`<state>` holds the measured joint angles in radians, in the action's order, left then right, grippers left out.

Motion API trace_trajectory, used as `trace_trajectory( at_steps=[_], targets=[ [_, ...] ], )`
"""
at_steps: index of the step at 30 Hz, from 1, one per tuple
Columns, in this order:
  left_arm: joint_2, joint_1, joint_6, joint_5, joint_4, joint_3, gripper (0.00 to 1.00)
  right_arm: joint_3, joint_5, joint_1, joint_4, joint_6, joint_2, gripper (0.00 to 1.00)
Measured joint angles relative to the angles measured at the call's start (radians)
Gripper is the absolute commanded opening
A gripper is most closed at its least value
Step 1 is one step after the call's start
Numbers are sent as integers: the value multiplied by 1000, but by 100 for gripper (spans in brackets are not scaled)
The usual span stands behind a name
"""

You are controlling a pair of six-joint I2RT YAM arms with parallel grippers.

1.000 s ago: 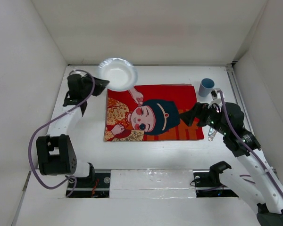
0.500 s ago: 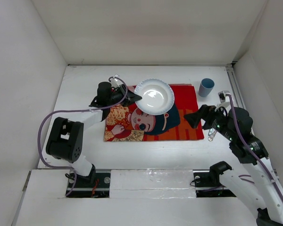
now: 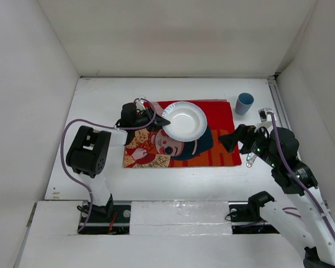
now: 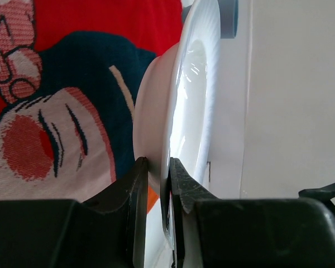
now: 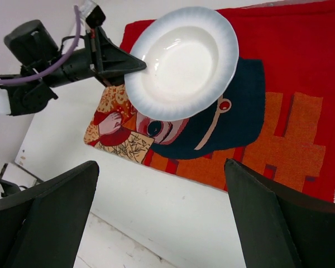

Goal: Set the dinner table for one person

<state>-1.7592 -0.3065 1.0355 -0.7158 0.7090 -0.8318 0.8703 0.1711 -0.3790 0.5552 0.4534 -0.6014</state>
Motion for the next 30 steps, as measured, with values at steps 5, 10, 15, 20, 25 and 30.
trace_trajectory(
  at_steps=[5, 10, 15, 20, 25, 30],
  targets=[
    [-92, 0, 31, -14, 77, 19, 0, -2, 0, 0, 2, 0, 0, 100],
    [-122, 0, 48, -15, 112, 34, 0, -3, -1, 0, 2, -1, 0, 100],
    [-130, 0, 55, -20, 144, 35, 0, -14, -1, 0, 1, -1, 0, 100],
    [-146, 0, 57, -21, 167, 47, 12, -31, -4, 0, 5, -1, 0, 100],
    [-155, 0, 76, -33, 188, 77, 37, -33, -6, 0, 6, -1, 0, 100],
    [-93, 0, 85, -18, 187, 133, 99, -35, -7, 0, 5, -1, -2, 100]
  ],
)
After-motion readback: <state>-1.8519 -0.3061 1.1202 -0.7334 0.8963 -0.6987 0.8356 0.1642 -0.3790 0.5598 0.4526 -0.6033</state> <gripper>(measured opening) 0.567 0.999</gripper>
